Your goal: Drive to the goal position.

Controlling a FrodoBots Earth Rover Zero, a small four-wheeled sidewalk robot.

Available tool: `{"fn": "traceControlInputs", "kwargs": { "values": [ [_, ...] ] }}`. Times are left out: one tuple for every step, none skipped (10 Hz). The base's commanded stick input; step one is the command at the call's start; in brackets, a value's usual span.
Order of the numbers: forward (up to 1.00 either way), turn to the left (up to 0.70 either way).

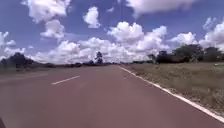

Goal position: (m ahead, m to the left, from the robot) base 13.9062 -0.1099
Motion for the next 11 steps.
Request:
{"fn": "traceControlInputs", "kwargs": {
  "values": [
    [1.00, -0.30],
    [1.00, -0.14],
    [1.00, 0.00],
    [1.00, 0.00],
    [1.00, 0.00],
    [1.00, 0.00],
    [1.00, 0.00],
    [1.00, 0.00],
    [1.00, 0.00],
    [1.00, 0.00],
    [1.00, 0.00]
  ]
}}
